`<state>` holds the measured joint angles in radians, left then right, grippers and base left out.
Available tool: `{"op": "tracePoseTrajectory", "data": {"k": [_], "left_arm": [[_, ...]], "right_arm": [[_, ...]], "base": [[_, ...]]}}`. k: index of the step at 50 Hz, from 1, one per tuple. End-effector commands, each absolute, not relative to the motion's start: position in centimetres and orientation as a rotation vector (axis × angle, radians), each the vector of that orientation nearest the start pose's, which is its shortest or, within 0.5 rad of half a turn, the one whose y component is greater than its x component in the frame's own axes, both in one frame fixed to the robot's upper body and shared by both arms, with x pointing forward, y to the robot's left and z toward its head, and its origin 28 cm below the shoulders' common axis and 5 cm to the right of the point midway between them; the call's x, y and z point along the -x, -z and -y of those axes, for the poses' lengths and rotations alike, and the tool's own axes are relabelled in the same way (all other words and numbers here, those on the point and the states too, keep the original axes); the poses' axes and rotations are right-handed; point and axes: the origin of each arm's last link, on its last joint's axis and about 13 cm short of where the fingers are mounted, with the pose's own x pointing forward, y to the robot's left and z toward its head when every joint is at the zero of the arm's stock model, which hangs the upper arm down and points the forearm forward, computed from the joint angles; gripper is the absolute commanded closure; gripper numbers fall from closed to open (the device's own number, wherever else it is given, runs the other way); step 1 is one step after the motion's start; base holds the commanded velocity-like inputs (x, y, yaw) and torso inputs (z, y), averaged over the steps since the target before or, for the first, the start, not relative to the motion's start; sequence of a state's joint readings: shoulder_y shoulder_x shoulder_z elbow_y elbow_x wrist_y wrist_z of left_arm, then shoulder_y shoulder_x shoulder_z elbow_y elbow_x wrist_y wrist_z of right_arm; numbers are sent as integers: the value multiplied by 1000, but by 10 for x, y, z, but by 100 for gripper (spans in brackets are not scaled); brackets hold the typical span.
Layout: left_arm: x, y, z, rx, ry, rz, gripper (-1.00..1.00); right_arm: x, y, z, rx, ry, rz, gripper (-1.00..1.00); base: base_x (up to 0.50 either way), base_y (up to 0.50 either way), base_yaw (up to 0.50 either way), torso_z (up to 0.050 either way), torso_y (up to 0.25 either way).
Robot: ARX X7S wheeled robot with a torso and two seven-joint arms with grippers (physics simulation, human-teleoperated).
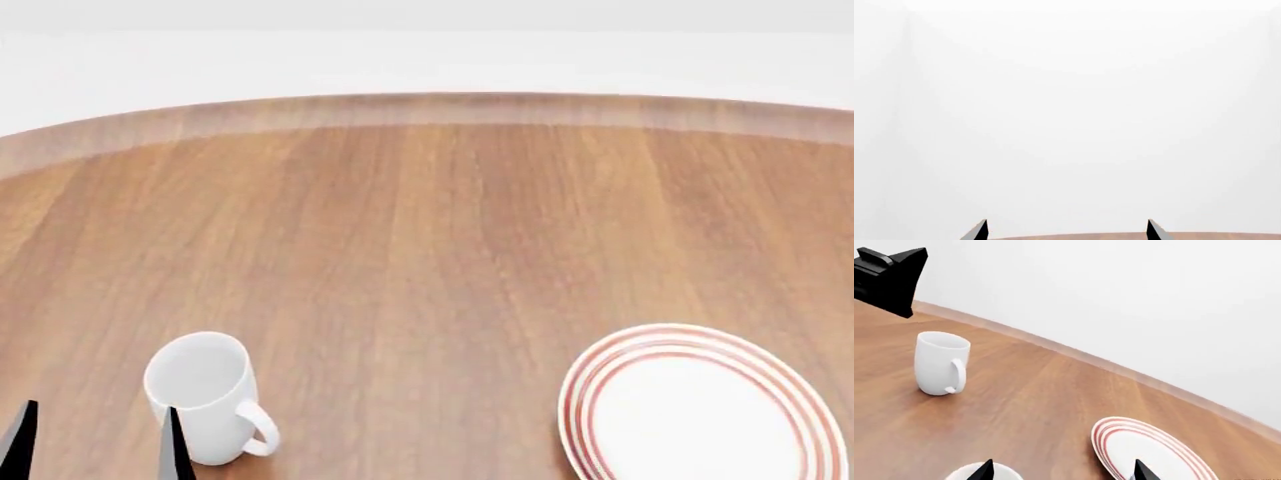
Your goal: Pick up the red mug and put it on the plate
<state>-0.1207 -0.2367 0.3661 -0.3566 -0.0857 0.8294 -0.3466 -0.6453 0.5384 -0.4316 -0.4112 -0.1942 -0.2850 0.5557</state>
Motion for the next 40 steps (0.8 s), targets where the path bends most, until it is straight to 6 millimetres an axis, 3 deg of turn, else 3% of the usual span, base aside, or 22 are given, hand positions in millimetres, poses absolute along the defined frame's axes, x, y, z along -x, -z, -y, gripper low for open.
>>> {"op": "tracePoseTrajectory", "data": {"k": [1,11,29,40], "left_arm": [[-221,-12,-205,-2,19,540,-100],[-221,-12,-205,-2,21,538,-100],[-221,-12,-205,0,21,542,-100],[-221,-12,-205,0,22,542,-100]], "right_arm": [[-32,-6,103,364,-211,40,-100],[-32,11,108,406,-206,13,-100],[-17,-4,97,378,-255,25,-100],[-17,4,99,336,-247,-3,-100]], "base": [[0,0,0,0,0],[0,0,0,0,0],[0,0,0,0,0],[0,0,0,0,0]]}}
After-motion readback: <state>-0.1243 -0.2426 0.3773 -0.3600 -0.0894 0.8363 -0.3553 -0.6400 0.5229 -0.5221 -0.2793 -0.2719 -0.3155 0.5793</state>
